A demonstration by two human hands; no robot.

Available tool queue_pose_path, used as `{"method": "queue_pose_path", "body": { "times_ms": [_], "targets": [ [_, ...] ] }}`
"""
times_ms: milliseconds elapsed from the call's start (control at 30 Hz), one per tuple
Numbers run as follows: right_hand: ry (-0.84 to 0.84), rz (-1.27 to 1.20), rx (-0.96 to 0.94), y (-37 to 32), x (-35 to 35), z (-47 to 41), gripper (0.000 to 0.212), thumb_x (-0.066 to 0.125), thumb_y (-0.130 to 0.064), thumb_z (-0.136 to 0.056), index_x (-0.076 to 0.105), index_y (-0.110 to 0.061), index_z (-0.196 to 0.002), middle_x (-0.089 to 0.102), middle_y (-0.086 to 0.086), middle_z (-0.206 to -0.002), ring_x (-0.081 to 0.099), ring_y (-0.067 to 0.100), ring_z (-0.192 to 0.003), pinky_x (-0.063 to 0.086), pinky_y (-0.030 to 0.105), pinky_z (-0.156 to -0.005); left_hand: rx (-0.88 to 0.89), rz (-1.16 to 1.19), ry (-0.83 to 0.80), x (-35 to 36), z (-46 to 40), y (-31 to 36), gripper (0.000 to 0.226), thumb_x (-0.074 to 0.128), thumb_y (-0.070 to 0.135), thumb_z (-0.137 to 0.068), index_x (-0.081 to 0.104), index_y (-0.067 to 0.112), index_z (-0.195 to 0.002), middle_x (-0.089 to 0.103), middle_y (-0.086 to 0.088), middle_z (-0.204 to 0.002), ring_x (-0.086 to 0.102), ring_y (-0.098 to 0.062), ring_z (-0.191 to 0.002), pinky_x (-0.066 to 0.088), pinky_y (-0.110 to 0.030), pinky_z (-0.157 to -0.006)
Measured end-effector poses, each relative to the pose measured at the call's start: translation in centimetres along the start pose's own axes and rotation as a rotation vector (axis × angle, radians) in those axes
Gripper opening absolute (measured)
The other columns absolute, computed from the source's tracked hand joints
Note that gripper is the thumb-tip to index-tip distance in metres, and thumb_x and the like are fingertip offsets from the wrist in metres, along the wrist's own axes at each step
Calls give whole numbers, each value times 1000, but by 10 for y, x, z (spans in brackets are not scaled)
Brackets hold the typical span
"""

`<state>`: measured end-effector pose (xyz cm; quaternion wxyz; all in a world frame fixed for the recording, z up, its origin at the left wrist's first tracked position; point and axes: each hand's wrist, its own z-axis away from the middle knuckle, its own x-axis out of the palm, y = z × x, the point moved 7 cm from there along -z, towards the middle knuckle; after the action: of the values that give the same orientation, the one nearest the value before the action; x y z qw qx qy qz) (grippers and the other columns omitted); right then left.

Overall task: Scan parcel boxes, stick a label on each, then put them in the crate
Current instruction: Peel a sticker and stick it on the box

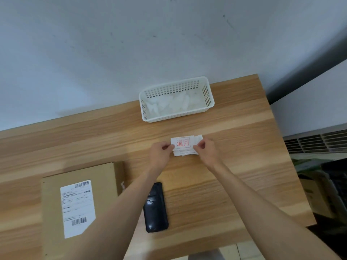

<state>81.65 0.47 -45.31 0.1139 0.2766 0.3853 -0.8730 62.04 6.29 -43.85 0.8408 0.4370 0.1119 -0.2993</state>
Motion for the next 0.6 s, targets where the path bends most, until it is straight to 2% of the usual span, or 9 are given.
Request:
{"method": "queue_pose_path", "body": {
  "times_ms": [67,167,267,300,367,433,500,600],
  "targets": [
    [-19,-88,-2,-4,-4,9,16,69,-25,-95,64,-12,-102,59,-1,-103,57,15,-94,40,23,-68,11,59,-7,-12,10,6,20,65,16,-99,76,10,-114,73,7,-105,63,1,-86,44,-8,-72],
    [-55,-266,-26,-24,-11,29,13,72,-21,-93,64,-13,-99,64,1,-100,58,5,-82,42,21,-68,22,127,-45,-35,28,16,19,64,20,-100,75,16,-115,75,7,-104,65,-4,-88,52,-22,-84],
    [-111,-446,-44,-55,-13,54,10,71,-11,-93,67,-10,-84,71,12,-87,51,4,-48,41,22,-50,29,155,-66,-65,47,21,15,62,23,-101,72,19,-111,71,6,-91,61,-8,-80,47,-23,-72],
    [-125,-471,-49,-67,-12,63,10,70,-11,-94,69,-10,-84,73,12,-85,48,8,-44,40,23,-45,39,172,-58,-77,54,22,14,62,25,-101,72,20,-110,71,5,-91,60,-8,-78,45,-22,-70],
    [-158,-506,-72,-92,-8,83,5,70,-11,-94,73,-9,-90,75,10,-84,47,12,-45,40,25,-44,62,233,-13,-104,68,23,13,65,29,-99,71,21,-107,73,1,-93,61,-9,-77,47,-22,-66],
    [-198,-509,-130,-121,2,104,9,70,-13,-94,75,-7,-99,76,7,-83,48,13,-48,41,26,-45,75,317,34,-133,84,20,15,71,32,-95,72,22,-106,75,-3,-93,59,-9,-74,47,-22,-62],
    [-239,-478,-208,-153,16,127,12,68,-13,-95,76,-5,-98,76,1,-80,47,12,-47,42,24,-46,79,393,61,-163,100,14,17,73,30,-93,75,19,-105,76,-9,-96,55,-11,-72,45,-22,-61],
    [-270,-451,-280,-202,39,157,13,65,-11,-97,76,-4,-95,77,-1,-81,47,13,-45,43,25,-45,111,482,78,-214,123,5,15,72,26,-94,78,16,-104,76,-7,-94,52,-11,-70,42,-21,-59]
  ]
}}
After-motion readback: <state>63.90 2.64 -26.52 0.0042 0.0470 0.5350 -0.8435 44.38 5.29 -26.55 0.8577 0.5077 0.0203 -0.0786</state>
